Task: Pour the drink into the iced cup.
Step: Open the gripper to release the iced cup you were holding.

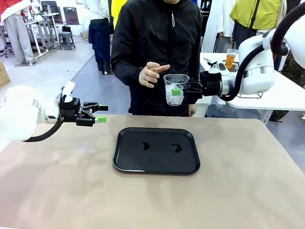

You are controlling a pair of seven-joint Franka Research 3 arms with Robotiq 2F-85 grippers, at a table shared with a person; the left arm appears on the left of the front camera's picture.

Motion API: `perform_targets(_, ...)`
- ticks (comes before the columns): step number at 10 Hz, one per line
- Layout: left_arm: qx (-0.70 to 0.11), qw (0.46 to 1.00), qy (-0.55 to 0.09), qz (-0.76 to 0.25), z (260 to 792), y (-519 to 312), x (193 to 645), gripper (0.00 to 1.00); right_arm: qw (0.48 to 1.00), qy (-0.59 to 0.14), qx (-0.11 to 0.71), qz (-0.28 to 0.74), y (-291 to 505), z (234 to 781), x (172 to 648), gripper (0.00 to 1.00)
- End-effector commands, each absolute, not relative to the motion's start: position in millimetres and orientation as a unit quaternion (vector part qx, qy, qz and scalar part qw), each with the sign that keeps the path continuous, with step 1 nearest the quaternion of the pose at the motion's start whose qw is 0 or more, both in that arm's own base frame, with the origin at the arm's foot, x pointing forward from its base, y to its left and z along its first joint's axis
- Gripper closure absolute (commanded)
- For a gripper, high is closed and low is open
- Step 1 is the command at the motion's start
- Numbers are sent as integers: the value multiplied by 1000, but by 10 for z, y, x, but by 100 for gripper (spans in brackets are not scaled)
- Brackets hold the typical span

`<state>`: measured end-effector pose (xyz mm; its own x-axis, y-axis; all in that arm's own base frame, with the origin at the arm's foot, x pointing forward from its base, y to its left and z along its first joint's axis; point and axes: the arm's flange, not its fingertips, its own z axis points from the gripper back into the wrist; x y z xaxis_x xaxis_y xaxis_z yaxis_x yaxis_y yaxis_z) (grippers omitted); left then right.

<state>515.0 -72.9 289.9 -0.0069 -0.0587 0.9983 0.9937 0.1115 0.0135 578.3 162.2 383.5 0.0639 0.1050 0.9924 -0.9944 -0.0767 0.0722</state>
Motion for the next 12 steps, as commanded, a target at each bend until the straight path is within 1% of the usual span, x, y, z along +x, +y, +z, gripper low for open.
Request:
perform_targets(1, -451, 540, -515, -489, 2916, -737, 5150, 0, 517, -440, 507, 532, 1621, 3853, 5750, 52)
perform_targets(12, -451, 540, -515, -489, 2916, -737, 5150, 0, 517, -440, 507, 532, 1621, 3853, 5750, 52)
